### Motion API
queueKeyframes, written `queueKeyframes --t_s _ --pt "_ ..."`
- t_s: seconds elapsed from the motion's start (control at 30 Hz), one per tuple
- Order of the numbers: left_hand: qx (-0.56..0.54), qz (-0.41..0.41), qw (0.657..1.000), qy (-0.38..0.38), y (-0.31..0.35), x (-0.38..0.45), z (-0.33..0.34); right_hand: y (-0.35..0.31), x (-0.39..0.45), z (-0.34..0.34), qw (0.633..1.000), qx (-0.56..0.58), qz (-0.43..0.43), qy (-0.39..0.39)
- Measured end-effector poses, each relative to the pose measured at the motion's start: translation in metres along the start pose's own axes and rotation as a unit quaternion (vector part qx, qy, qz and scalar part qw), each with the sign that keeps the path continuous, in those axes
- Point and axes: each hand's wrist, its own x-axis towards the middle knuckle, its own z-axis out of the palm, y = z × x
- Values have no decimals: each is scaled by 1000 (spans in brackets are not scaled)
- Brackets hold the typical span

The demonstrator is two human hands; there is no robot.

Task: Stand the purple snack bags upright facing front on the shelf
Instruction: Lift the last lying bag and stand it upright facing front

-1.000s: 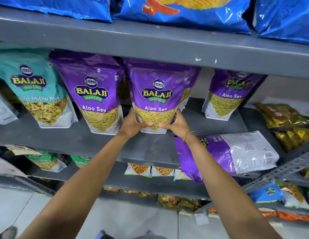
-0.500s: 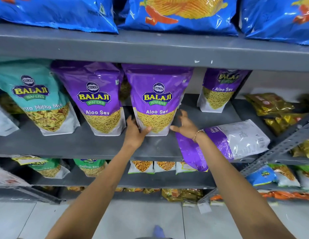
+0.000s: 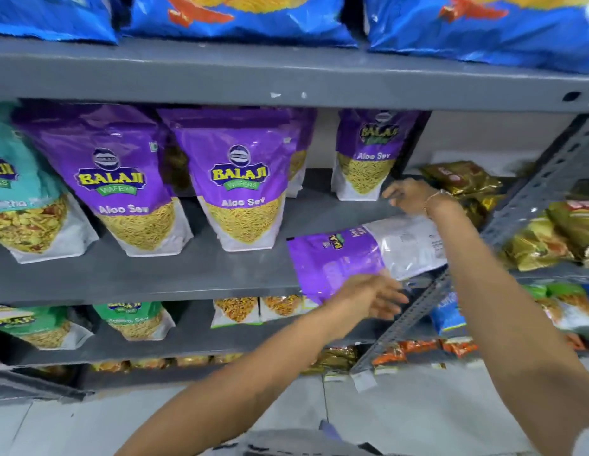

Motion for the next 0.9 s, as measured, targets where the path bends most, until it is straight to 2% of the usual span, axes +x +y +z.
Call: queueKeyframes --t_s 0.1,0.17,0.3,0.53,0.6,0.7,0.8,0.9 --pt "-64 -87 994 -2 -20 29 37 15 9 11 997 -65 -8 -46" --pt "-116 -102 987 47 -31 44 51 21 14 23 991 -103 4 -79" --pt "-183 -56 965 179 -31 74 55 27 22 41 991 -104 -18 -86" --pt "-186 16 923 335 -33 84 55 35 21 45 994 -49 -37 -88" --pt "-121 68 908 395 -29 83 53 38 16 46 996 5 -52 -72" --pt "-23 154 888 433 -20 74 49 44 7 46 991 120 -54 -27" --pt "88 220 832 502 -2 72 33 47 1 50 974 224 -38 17" --pt "118 261 792 539 22 82 9 38 -6 61 950 296 -37 95"
